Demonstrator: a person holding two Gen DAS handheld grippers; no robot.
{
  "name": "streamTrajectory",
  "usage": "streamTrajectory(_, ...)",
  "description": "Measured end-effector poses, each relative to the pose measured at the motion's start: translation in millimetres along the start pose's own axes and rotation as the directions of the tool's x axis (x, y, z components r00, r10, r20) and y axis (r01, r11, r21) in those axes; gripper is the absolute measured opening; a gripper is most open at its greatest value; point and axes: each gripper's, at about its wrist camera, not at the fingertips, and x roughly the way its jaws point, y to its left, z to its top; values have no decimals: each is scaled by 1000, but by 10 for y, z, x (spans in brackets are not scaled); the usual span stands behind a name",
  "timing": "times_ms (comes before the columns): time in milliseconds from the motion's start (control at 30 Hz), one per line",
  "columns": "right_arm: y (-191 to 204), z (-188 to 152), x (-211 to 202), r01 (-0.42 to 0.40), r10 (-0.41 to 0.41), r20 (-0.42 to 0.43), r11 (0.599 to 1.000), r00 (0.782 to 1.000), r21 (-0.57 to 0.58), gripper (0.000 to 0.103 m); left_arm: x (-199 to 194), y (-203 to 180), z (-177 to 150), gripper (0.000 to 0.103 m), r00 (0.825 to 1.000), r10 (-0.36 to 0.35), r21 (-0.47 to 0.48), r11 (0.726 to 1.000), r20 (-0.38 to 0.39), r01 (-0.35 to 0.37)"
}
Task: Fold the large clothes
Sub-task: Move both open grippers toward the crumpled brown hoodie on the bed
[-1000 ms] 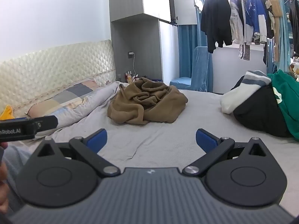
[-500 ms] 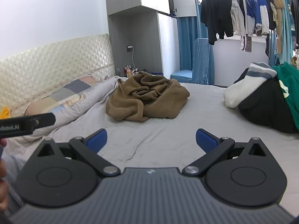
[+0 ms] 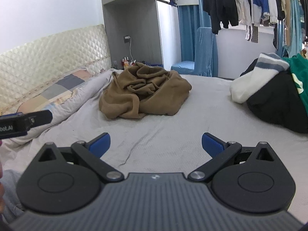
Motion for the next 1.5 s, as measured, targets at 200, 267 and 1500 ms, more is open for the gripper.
streamTrajectory(200,-64,-12,143,-1,1,-26,1000,1000,25,103,256,-21,-81,103,999,3,-2,1000,-36,-3)
streamTrajectory(267,-77,-25,161,-1,2,-29,1000,1000,29,103,300,-31,-84,103,999,7,5,1000,-37,-6)
streamTrajectory(1500,-97,-194,370,-16,18,-71,999,997,34,103,421,22,-276,103,997,28,-7,1000,-65,-28)
